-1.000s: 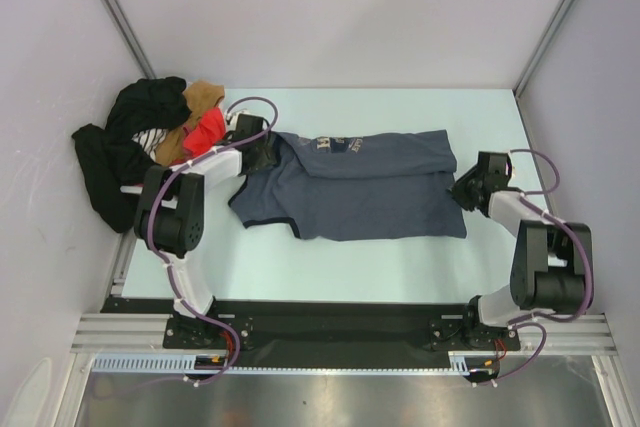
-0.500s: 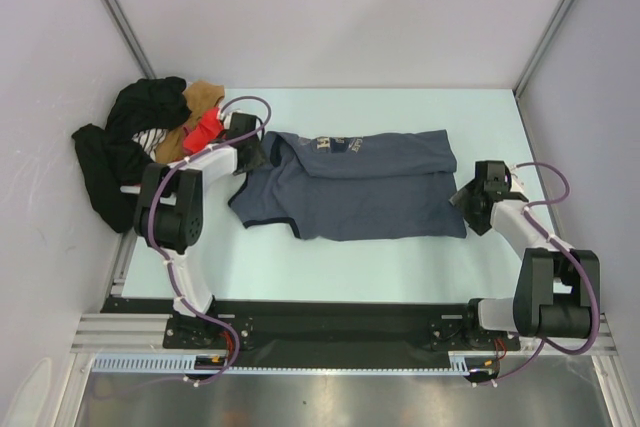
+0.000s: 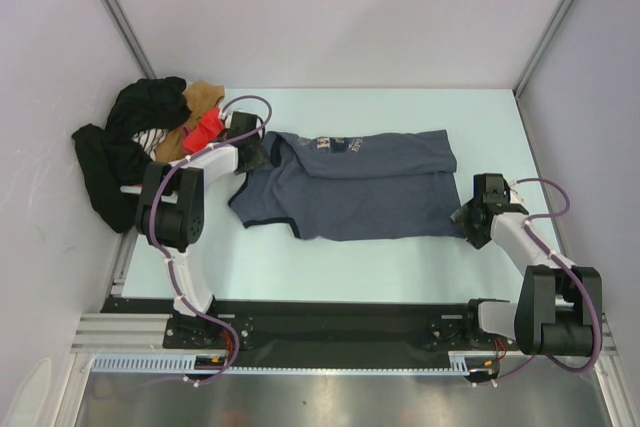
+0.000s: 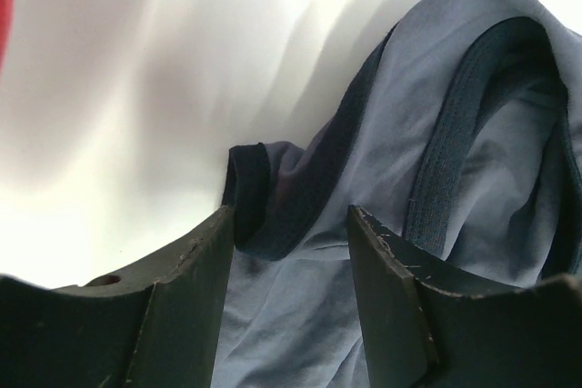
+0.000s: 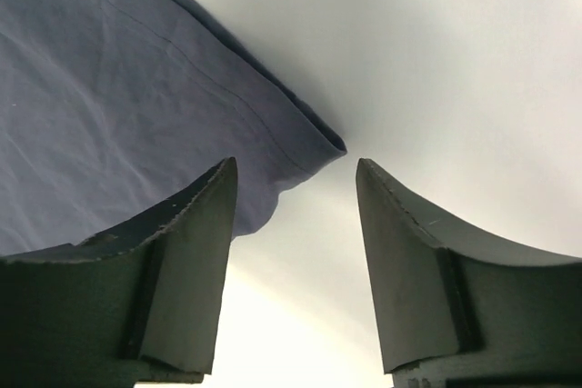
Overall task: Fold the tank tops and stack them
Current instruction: Fold the tank top
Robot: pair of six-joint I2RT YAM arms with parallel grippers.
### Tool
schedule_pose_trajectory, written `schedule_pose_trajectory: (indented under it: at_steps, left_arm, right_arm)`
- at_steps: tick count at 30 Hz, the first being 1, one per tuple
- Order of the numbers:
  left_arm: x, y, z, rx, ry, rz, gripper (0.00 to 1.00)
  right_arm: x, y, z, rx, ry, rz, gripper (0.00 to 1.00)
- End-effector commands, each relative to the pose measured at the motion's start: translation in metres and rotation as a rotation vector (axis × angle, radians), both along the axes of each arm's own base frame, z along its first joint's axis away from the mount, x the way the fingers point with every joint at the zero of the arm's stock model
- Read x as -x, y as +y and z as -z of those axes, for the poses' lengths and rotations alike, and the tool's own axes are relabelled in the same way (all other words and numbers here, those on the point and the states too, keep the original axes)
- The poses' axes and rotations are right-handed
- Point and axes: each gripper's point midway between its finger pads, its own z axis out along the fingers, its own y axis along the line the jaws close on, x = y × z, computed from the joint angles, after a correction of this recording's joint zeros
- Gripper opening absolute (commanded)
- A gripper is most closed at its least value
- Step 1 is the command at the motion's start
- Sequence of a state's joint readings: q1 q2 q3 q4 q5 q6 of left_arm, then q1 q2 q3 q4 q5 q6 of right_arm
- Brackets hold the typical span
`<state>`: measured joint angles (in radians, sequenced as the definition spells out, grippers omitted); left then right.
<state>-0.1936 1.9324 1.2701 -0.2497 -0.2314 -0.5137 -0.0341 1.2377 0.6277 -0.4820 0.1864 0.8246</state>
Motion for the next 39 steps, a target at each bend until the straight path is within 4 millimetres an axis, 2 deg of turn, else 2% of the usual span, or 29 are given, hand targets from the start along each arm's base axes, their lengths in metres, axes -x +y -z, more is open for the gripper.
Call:
schedule_pose_trajectory:
  at_steps: [1, 4, 5, 7, 8, 9, 11, 14, 15, 17, 18, 21, 22, 25, 27, 28, 29, 30, 31, 32, 33, 37, 39]
  left_arm:
    - [-0.016, -0.002, -0.016, 0.01, -0.053, 0.015, 0.58]
    - [-0.015, -0.003, -0.015, 0.018, -0.048, 0.021, 0.57]
    - [-0.015, -0.004, -0.014, 0.02, -0.048, 0.023, 0.57]
    - [-0.013, -0.004, -0.014, 0.027, -0.047, 0.026, 0.57]
    - [-0.013, -0.005, -0.013, 0.03, -0.048, 0.028, 0.57]
    - [-0.013, -0.005, -0.014, 0.027, -0.051, 0.028, 0.57]
    - [-0.014, -0.005, -0.01, 0.02, -0.041, 0.03, 0.56]
    - [-0.017, -0.004, -0.007, 0.016, -0.032, 0.034, 0.46]
    - [-0.019, -0.005, -0.006, 0.013, -0.03, 0.039, 0.33]
    - [-0.022, 0.002, -0.006, 0.003, -0.025, 0.025, 0.15]
    - [-0.022, 0.005, -0.008, 0.0, -0.022, 0.017, 0.01]
    - [-0.024, 0.03, -0.021, -0.014, -0.033, -0.039, 0.0]
    - [-0.025, 0.046, -0.025, -0.018, -0.039, -0.069, 0.0]
    - [-0.029, 0.072, -0.038, -0.016, -0.058, -0.114, 0.0]
    - [-0.039, 0.079, -0.05, -0.027, -0.078, -0.119, 0.01]
    - [-0.042, 0.082, -0.047, -0.045, -0.068, -0.122, 0.02]
    - [-0.052, 0.084, -0.059, -0.06, -0.081, -0.125, 0.02]
    - [-0.055, 0.088, -0.061, -0.08, -0.077, -0.133, 0.03]
    - [-0.058, 0.09, -0.054, -0.096, -0.053, -0.14, 0.04]
    - [-0.063, 0.094, -0.063, -0.113, -0.052, -0.15, 0.03]
    - [-0.064, 0.098, -0.065, -0.13, -0.045, -0.165, 0.04]
    - [-0.065, 0.111, -0.062, -0.14, -0.033, -0.191, 0.05]
    - [-0.067, 0.107, -0.059, -0.121, -0.036, -0.185, 0.18]
  right_arm:
    - [0.0, -0.001, 0.002, -0.002, -0.015, 0.035, 0.58]
    - [-0.007, -0.002, 0.006, -0.002, -0.02, 0.047, 0.52]
    - [-0.009, -0.002, 0.007, -0.004, -0.021, 0.046, 0.39]
    - [-0.012, -0.003, 0.011, 0.0, -0.014, 0.053, 0.2]
    - [-0.013, -0.005, 0.012, 0.002, -0.013, 0.059, 0.02]
    - [-0.013, -0.005, 0.013, 0.001, -0.008, 0.061, 0.0]
    - [-0.013, -0.006, 0.017, 0.002, 0.005, 0.06, 0.0]
    - [-0.013, -0.008, 0.017, 0.012, 0.007, 0.063, 0.0]
    - [-0.012, -0.011, 0.016, 0.021, 0.005, 0.072, 0.0]
    - [-0.011, -0.015, 0.014, 0.026, 0.001, 0.082, 0.0]
    - [-0.011, -0.018, 0.012, 0.03, -0.003, 0.092, 0.0]
    - [-0.009, -0.029, 0.01, 0.035, -0.004, 0.125, 0.0]
    - [-0.007, -0.036, 0.009, 0.037, -0.003, 0.151, 0.0]
    - [-0.005, -0.042, 0.012, 0.024, -0.005, 0.18, 0.0]
    - [-0.006, -0.041, 0.013, 0.016, -0.01, 0.177, 0.0]
    - [-0.006, -0.04, 0.013, 0.012, -0.01, 0.175, 0.0]
    - [-0.006, -0.039, 0.014, 0.007, -0.009, 0.171, 0.0]
    - [-0.004, -0.039, 0.015, 0.007, -0.004, 0.171, 0.0]
    - [-0.003, -0.039, 0.017, 0.006, 0.0, 0.171, 0.0]
    - [-0.003, -0.039, 0.015, 0.008, -0.002, 0.172, 0.0]
    - [0.0, -0.043, 0.016, 0.025, 0.003, 0.185, 0.0]
    - [0.001, -0.045, 0.014, 0.022, -0.008, 0.192, 0.0]
    - [0.0, -0.044, 0.013, 0.016, -0.011, 0.184, 0.0]
